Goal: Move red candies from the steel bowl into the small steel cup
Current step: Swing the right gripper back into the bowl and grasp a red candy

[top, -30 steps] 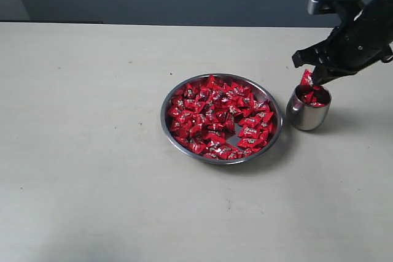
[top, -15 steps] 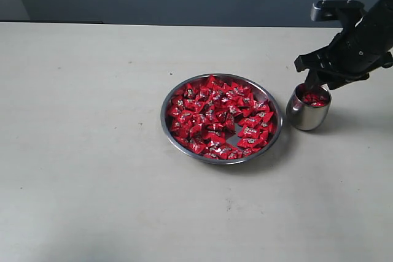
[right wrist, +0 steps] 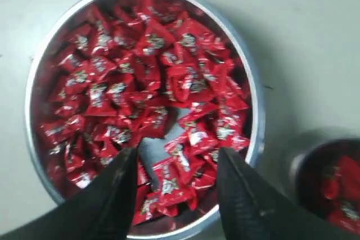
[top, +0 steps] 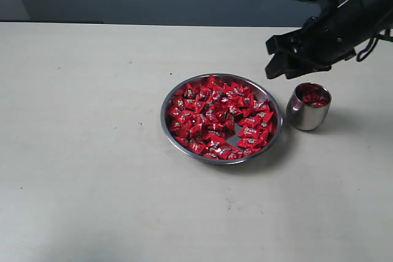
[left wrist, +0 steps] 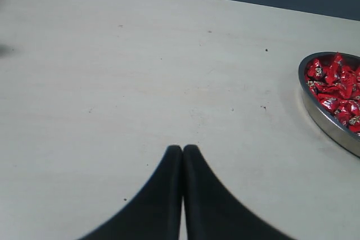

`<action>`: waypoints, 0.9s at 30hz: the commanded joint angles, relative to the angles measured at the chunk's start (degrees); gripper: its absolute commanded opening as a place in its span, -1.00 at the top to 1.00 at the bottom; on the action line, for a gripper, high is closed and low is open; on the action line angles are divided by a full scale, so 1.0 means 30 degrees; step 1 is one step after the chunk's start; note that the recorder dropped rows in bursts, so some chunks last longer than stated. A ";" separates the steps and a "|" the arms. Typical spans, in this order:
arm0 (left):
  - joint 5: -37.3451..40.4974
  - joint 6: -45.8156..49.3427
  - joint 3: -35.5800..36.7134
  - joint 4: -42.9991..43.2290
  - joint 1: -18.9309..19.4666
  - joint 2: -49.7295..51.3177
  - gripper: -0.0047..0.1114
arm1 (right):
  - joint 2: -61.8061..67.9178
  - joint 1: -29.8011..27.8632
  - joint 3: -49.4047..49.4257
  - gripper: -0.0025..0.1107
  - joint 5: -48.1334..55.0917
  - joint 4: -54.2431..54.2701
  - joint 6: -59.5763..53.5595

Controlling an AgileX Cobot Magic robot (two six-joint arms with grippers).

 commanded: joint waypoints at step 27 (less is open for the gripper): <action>-0.0132 -0.0029 0.0034 -0.0012 0.0032 -0.0075 0.91 | 0.5701 0.5204 -0.0063 0.19 -0.2606 0.1336 -0.0865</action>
